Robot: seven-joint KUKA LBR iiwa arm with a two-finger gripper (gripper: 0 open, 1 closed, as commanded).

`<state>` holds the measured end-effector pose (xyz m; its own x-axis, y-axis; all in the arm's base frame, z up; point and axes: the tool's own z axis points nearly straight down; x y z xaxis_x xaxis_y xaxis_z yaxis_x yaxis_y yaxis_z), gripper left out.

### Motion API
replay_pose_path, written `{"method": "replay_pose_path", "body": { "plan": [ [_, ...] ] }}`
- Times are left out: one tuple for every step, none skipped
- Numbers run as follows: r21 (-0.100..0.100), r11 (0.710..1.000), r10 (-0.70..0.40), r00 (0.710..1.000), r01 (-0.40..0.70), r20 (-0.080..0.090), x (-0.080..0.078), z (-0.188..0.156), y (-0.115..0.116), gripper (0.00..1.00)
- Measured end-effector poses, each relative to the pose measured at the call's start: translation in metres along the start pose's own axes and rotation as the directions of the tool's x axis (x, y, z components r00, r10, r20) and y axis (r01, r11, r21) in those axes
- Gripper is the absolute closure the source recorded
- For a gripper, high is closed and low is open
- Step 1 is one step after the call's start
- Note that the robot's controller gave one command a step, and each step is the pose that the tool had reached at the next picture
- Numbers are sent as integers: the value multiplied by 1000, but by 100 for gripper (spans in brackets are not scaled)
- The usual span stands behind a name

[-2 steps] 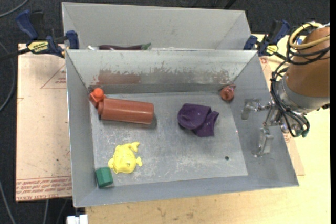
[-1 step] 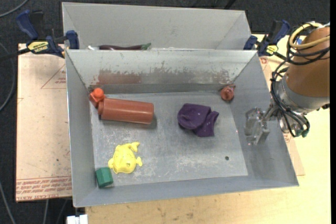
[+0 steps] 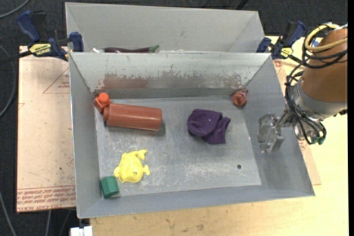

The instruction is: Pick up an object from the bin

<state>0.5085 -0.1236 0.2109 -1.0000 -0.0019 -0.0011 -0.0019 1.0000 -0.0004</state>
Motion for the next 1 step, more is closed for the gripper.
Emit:
{"method": "replay_pose_path", "body": {
  "plan": [
    [3, 1000, -24, 1000, 24, 9, -6, 41, 17, 100]
  ]
}}
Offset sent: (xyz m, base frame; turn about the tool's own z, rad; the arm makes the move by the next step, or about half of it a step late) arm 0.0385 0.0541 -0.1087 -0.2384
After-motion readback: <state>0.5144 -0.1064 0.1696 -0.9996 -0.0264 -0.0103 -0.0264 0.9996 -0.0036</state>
